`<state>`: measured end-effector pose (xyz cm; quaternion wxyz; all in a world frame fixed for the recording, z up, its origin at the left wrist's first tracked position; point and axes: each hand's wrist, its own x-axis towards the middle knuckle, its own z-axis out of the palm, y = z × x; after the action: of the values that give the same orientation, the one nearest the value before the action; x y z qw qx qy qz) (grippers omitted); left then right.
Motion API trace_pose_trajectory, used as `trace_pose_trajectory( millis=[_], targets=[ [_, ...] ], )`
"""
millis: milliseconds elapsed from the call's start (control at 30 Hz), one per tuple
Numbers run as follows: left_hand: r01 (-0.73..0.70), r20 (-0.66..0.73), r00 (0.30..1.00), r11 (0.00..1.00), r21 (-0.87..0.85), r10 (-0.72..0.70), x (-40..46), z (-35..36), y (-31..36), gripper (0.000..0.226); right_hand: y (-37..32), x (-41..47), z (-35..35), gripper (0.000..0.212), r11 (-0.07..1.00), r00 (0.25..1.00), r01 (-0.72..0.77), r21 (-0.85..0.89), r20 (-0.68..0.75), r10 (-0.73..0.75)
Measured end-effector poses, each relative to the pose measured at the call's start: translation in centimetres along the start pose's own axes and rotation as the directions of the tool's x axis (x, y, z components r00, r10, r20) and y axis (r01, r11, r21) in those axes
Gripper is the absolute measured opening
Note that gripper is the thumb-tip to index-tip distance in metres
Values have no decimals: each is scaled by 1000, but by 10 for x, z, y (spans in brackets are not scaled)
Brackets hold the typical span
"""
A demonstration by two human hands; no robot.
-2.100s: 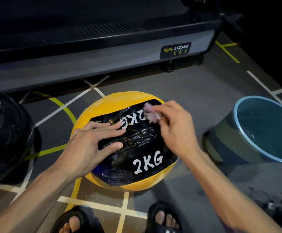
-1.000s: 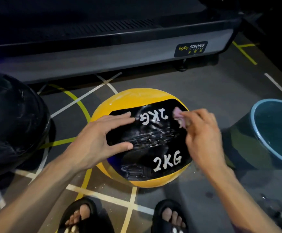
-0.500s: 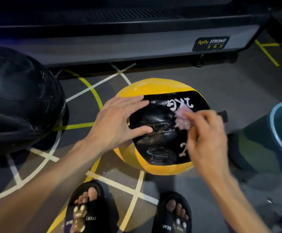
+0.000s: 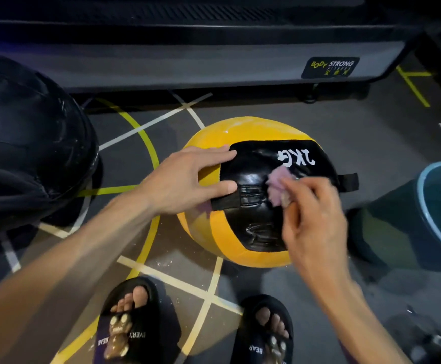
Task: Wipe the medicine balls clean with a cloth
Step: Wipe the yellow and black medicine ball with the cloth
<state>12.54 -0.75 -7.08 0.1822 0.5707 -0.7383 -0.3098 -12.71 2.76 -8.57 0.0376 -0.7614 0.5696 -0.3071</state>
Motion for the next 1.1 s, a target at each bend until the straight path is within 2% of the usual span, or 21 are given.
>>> trace_pose_trajectory(
  millis=[67, 100, 167, 233, 333, 400, 500, 567, 667, 767, 867, 933, 967, 1000, 1067, 1100],
  targets=[
    [-11, 66, 998, 1000, -15, 12, -1, -3, -2, 65, -1, 4, 2, 35, 989, 986, -144, 26, -76, 145],
    [-24, 65, 998, 1000, 15, 23, 0, -2, -2, 62, -9, 4, 5, 34, 987, 981, -157, 40, -105, 161],
    [-41, 43, 998, 995, 90, 37, 0, -2, -2, 59, -30, -4, 14, 31, 993, 992, -76, 96, -90, 84],
    [-51, 40, 998, 990, 134, 46, 0, -4, -5, 57, -52, -17, 24, 31, 992, 999, 22, 120, 22, -25],
    [-43, 73, 997, 987, 155, 32, -1, -8, -13, 54, -63, -26, 30, 35, 972, 954, 229, 45, 187, -233],
    [-42, 104, 994, 990, 138, 28, -2, -11, -15, 51, -57, -18, 26, 34, 953, 928, 300, 49, 215, -304],
    [-24, 135, 991, 994, 110, 9, 4, -16, -9, 42, -52, 1, 19, 36, 986, 977, 158, 51, 138, -164],
    [24, 172, 984, 993, 113, -43, 10, -23, -3, 39, -66, 3, 23, 30, 993, 979, 121, 9, 164, -121],
    [67, 229, 969, 991, 113, -92, 12, -31, -7, 37, -90, -5, 37, 38, 952, 908, 297, -78, 331, -257],
    [86, 243, 964, 992, 96, -107, 4, -31, -20, 37, -93, -9, 36, 30, 917, 825, 399, -6, 438, -356],
    [103, 201, 973, 992, 70, -115, -1, -27, -24, 38, -88, -21, 23, 20, 919, 749, 395, 11, 576, -329],
    [123, 180, 975, 991, 57, -131, 1, -27, -24, 38, -82, -20, 9, 18, 959, 734, 279, 51, 633, -247],
    [131, 181, 974, 990, 52, -138, 2, -27, -24, 37, -78, -13, 0, 23, 974, 760, 210, 81, 614, -215],
    [135, 189, 972, 990, 46, -142, 3, -28, -25, 37, -74, -3, -10, 27, 982, 820, 145, 117, 541, -186],
    [134, 209, 968, 990, 37, -138, 4, -28, -25, 36, -68, 17, -25, 31, 987, 953, 78, 140, 281, -115],
    [132, 216, 967, 991, 32, -135, 4, -27, -24, 36, -67, 26, -24, 34, 993, 976, 45, 105, 206, -66]
  ],
)
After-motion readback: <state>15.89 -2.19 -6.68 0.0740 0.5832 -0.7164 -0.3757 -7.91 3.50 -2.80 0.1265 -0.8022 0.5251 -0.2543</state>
